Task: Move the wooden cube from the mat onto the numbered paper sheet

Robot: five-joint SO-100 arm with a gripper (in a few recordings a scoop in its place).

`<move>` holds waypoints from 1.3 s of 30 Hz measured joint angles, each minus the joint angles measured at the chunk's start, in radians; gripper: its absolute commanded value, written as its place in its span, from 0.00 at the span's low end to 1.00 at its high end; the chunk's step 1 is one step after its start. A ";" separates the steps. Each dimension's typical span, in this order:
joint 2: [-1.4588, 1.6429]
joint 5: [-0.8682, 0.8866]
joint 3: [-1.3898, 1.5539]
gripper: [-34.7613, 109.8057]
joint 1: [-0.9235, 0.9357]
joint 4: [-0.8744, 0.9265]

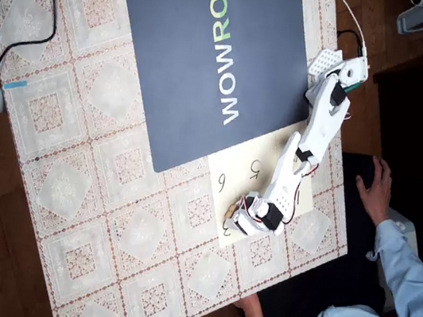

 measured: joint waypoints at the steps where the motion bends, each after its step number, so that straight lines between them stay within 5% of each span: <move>1: -0.002 0.000 -0.003 0.24 0.005 0.000; 13: -0.023 0.054 -0.018 0.39 0.014 0.018; 26: 0.026 0.071 0.046 0.36 0.026 0.018; 33: 0.560 0.083 0.512 0.26 -0.006 -0.020; 39: 1.147 0.083 0.971 0.24 0.152 -0.064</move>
